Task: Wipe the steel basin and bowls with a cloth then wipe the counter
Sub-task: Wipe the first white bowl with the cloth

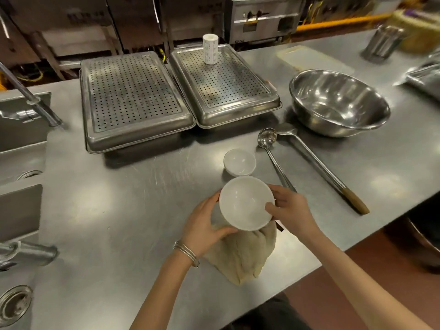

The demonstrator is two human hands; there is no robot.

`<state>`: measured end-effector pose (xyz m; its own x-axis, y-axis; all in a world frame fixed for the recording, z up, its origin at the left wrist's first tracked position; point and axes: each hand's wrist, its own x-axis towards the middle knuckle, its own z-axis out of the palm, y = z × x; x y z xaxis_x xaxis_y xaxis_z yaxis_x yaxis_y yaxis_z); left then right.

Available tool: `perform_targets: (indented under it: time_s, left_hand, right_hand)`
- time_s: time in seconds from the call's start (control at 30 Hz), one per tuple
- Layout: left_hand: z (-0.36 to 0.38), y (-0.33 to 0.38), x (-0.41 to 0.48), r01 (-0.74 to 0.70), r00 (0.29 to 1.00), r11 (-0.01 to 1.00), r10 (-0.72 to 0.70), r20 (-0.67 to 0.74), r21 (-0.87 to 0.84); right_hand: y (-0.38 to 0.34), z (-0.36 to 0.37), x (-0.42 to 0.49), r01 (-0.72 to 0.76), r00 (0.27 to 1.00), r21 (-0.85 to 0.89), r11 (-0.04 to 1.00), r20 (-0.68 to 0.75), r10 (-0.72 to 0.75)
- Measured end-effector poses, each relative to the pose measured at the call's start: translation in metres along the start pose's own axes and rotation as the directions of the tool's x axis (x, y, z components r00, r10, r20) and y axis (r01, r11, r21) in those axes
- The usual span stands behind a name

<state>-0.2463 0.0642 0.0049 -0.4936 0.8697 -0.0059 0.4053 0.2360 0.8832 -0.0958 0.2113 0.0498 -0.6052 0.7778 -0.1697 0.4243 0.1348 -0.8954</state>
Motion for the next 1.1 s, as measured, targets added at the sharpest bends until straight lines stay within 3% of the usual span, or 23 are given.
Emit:
perform_targets:
  time_s: [0.13,0.27,0.37,0.47,0.7,0.83,1.03,1.1]
  left_hand:
    - [0.02,0.031,0.047,-0.153,0.988,0.957,0.141,0.065,0.245]
    - [0.054,0.057,0.101,-0.248,0.967,0.775,0.232,0.103,0.582]
    - [0.092,0.078,0.147,-0.259,0.954,0.637,0.287,0.089,0.726]
    - [0.139,0.103,0.199,-0.228,0.952,0.577,0.3,0.057,0.784]
    - [0.255,0.153,0.326,-0.136,0.972,0.544,0.234,0.006,0.828]
    - [0.297,0.163,0.388,-0.095,0.989,0.535,0.147,0.019,0.84]
    - [0.33,0.143,0.447,-0.185,0.981,0.446,0.037,0.188,0.876]
    - [0.333,0.134,0.453,-0.202,0.977,0.466,0.038,0.208,0.861]
  right_hand:
    - [-0.004,-0.051,0.023,-0.012,0.997,0.013,1.0,-0.071,0.013]
    - [0.002,-0.122,0.061,-0.012,0.991,0.051,0.999,-0.13,0.019]
    - [0.017,-0.186,0.106,-0.003,0.988,0.07,0.998,-0.155,0.014]
    - [0.033,-0.254,0.159,0.047,0.984,0.083,0.995,-0.175,-0.032]
    - [0.075,-0.382,0.304,0.039,0.989,0.023,0.999,-0.143,-0.035]
    - [0.103,-0.406,0.38,-0.05,0.994,0.068,0.996,-0.097,0.056]
    - [0.15,-0.404,0.47,-0.163,0.984,0.136,0.977,-0.047,0.17]
    - [0.163,-0.398,0.493,-0.201,0.978,0.157,0.967,-0.027,0.208]
